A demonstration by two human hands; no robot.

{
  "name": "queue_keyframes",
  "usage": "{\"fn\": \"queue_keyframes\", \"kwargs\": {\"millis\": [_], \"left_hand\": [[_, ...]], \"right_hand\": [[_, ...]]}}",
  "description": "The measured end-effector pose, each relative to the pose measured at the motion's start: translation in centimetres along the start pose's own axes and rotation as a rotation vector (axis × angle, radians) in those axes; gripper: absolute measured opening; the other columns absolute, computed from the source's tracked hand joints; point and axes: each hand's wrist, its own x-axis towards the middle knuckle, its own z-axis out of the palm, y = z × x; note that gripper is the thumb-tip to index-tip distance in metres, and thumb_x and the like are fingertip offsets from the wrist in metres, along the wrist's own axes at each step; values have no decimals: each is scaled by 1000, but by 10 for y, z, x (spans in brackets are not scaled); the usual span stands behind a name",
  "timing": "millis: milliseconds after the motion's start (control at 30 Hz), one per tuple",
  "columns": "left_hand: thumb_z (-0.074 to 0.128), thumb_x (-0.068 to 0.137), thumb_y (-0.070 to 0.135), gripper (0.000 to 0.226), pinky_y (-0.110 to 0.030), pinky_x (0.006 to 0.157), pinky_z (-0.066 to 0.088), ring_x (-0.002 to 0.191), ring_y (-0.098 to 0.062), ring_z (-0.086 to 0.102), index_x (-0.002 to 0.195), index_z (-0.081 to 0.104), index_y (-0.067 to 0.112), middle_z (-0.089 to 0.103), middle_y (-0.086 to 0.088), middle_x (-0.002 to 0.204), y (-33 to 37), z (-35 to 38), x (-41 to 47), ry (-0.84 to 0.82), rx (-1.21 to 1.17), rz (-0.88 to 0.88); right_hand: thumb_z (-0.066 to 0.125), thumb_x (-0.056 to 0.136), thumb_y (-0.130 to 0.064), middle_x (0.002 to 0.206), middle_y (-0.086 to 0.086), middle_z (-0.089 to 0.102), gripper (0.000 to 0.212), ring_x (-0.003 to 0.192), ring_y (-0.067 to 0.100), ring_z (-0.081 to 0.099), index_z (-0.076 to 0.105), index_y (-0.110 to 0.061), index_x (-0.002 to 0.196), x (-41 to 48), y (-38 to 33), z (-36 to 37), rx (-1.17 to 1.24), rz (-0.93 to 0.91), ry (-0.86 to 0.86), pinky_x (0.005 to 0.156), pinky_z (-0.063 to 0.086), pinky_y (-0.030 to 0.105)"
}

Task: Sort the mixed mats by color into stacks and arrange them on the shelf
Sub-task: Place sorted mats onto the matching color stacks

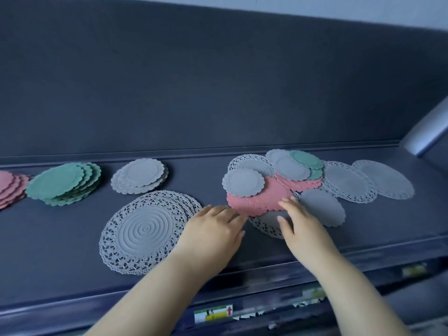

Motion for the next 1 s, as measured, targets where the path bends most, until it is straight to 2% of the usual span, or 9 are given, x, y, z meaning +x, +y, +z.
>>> {"fn": "queue_keyframes", "kwargs": {"millis": [100,200,267,400,567,667,767,867,1000], "left_hand": [[65,74,22,17,-32,70,56,75,-23,67,88,71,13,70,0,85,3,20,20,11,7,-34],[84,55,10,28,-30,57,57,67,-25,67,79,71,10,69,-3,80,4,35,33,-37,2,-85],[85,48,5,35,-28,46,54,62,-25,65,80,71,11,69,-2,80,1,41,35,-46,-32,-105],[85,43,3,38,-22,44,50,57,-22,62,76,70,14,68,1,77,-5,44,34,-77,-70,-89],[93,35,16,41,-18,36,37,39,-21,52,56,57,16,55,0,53,0,40,54,-125,-39,-107],[93,37,20,43,-17,37,35,38,-19,52,58,56,16,52,0,54,6,40,63,-236,63,-197],[94,16,18,54,-16,31,29,29,-19,44,52,54,14,48,0,49,15,46,67,-250,71,-240],[86,57,23,37,-25,47,45,61,-26,61,80,59,12,56,-4,79,25,51,72,-273,155,-320],[88,21,2,46,-20,31,40,41,-24,53,55,57,9,52,-5,53,46,58,69,-321,264,-355]], "right_hand": [[43,96,-25,151,-3,27,44,141,9,15,37,-17,139,13,10,-4,-25,-27,-14,111,14,22],[48,94,-30,150,-4,29,46,140,8,17,39,-18,138,28,8,-1,-35,-56,-28,111,17,24],[55,90,-33,146,-5,37,46,137,10,27,47,-19,133,35,5,2,-28,-10,-11,110,23,25],[64,82,-40,134,-9,52,45,121,15,50,57,-23,124,40,1,-7,-53,73,-3,101,36,25],[66,78,-47,129,-17,55,44,119,11,50,60,-31,119,54,6,-21,-54,78,-100,99,33,21],[59,82,-51,122,-19,59,36,112,8,52,61,-37,115,57,14,-32,-82,17,-158,79,32,14],[49,88,-51,102,-10,69,29,95,14,59,67,-32,101,60,24,-35,-77,-97,-166,75,42,23],[41,93,-46,64,-2,57,36,68,21,55,57,-19,75,68,38,-33,-118,-252,-130,58,37,31],[37,95,-41,62,0,50,33,63,25,50,51,-21,74,74,51,-32,-105,-404,-118,55,34,31]]}}
